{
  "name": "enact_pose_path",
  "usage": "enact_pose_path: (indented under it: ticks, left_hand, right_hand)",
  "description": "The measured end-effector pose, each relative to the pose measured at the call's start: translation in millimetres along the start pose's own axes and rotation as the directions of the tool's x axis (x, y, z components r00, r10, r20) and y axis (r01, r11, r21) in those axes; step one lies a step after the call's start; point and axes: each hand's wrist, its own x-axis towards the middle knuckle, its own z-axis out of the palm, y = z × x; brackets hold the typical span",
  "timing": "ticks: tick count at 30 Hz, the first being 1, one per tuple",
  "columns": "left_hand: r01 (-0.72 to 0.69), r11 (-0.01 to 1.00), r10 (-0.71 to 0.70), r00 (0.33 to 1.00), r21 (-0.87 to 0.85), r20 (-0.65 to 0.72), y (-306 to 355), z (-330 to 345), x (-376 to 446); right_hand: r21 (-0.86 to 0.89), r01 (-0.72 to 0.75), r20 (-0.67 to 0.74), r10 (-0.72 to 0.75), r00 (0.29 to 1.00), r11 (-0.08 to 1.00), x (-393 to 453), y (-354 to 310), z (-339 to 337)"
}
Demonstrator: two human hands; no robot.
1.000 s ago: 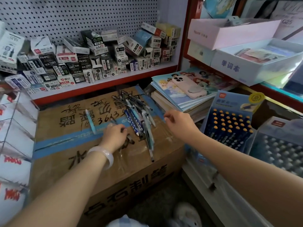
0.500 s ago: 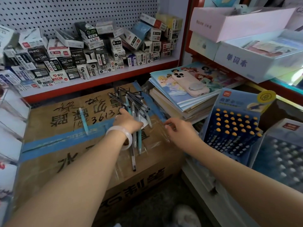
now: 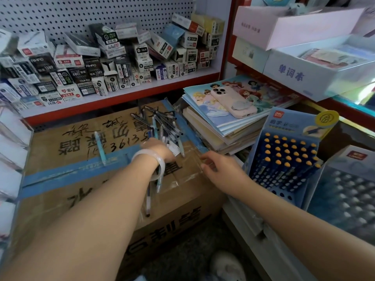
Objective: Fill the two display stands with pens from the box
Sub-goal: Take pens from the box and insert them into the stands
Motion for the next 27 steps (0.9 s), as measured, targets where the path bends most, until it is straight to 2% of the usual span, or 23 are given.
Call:
enact_pose_path:
  ticks: [3,7,10,14,16,21,27]
  left_hand:
    - [0.047,0.997,-0.047,0.999,-0.060,-0.008,-9,5,7]
    - [-0.015,0.997,0.009,0.997,-0.076,-0.078,-22,6,11]
    - [-0.017,0.990,0.012,0.999,-0.143,-0.032,-32,-2,1]
    - [-0.068,0.904,0.094,0.995,-0.423,0.042,-55,-9,-24]
    - [-0.055,0.868,0.116,0.989,-0.493,0.094,-68,-9,-40]
    - [-0.066,0.853,0.163,0.976,-0.518,0.143,-93,-16,-65]
    - [-0.238,0.816,0.339,0.935,-0.526,0.104,-80,-33,-103]
  right_hand:
    - [0.004,-0.009,0.009,0.009,1.000,1.000,-2,0,-2]
    - [0.005,-0.015,0.010,0.015,1.000,1.000,-4,0,-4]
    - [0.003,-0.019,0.008,0.019,1.000,1.000,-8,0,-6]
    - [0.002,-0.024,0.008,0.024,1.000,1.000,-15,-5,-12]
    - [0.010,-0.025,0.003,0.025,1.000,1.000,-20,-9,-15]
    - [0.038,-0.011,0.011,0.011,1.000,0.999,-35,-25,-26]
    - [0.195,-0.011,-0.017,0.015,1.000,0.981,-54,-54,-37]
